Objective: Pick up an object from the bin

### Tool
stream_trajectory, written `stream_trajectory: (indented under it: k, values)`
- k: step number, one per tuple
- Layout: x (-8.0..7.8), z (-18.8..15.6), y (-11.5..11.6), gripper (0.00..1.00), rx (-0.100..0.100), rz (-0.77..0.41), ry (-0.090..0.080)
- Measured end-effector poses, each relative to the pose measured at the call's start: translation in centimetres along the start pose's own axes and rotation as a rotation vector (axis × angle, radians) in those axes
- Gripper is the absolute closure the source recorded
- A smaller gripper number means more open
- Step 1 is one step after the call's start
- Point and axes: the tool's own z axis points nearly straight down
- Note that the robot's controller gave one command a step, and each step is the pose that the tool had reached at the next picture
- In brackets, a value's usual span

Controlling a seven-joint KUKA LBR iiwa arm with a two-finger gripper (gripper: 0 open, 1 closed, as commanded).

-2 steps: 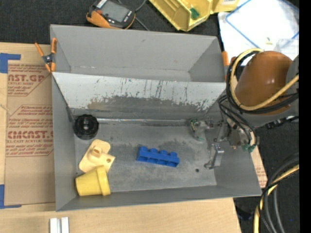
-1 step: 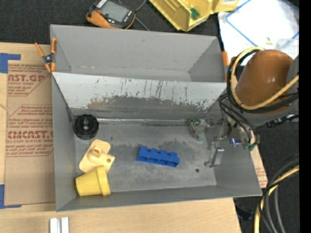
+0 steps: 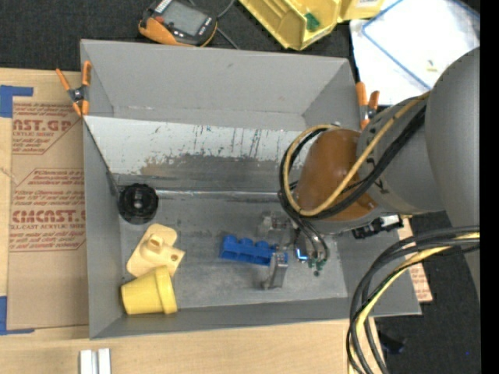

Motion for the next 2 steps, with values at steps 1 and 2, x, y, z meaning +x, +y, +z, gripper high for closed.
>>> stream_trajectory:
  k: [1, 2]
  values:
    - [0.4, -5.6, 0.9, 0.0, 0.002, 0.025, -0.012]
    - [0.4, 0.8, 0.5, 0.0, 0.0, 0.003, 0.006]
